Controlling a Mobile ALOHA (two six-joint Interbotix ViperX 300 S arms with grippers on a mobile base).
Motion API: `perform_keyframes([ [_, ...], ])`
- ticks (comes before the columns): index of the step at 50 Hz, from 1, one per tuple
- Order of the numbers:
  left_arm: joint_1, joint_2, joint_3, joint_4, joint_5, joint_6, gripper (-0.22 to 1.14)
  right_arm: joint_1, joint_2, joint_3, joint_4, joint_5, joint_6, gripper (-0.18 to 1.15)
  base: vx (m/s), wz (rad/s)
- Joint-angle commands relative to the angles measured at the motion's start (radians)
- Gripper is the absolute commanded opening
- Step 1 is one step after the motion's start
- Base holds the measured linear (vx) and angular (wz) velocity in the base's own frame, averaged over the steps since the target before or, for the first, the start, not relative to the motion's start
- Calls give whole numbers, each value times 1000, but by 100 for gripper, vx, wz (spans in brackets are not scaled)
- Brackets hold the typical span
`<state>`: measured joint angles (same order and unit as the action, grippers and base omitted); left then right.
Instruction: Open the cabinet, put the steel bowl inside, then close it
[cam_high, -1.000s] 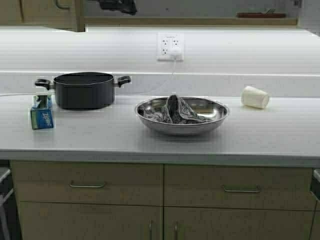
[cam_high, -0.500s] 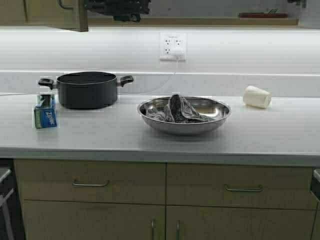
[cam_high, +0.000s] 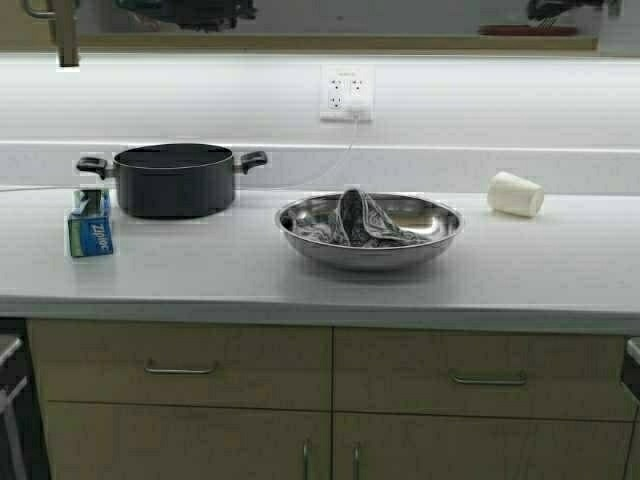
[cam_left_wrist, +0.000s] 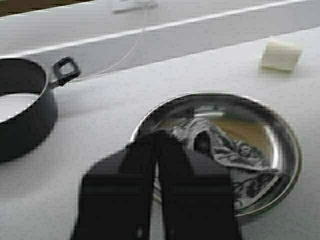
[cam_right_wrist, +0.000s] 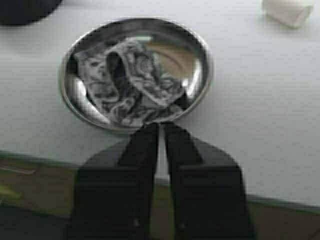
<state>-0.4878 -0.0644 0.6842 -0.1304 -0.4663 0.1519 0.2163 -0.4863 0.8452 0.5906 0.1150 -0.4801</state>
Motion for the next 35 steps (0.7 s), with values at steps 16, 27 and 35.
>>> perform_keyframes([
  [16, -44, 106, 371, 86, -578, -499, 102, 416, 87, 287, 121, -566, 342, 104, 2, 1],
  [27, -41, 459, 396, 86, -966, -772, 102, 451, 334, 347, -100, -831, 686, 103, 5, -2],
  [35, -17, 675, 357, 83, -1170, -913, 102, 327, 563, 316, -337, -980, 946, 103, 9, -3],
])
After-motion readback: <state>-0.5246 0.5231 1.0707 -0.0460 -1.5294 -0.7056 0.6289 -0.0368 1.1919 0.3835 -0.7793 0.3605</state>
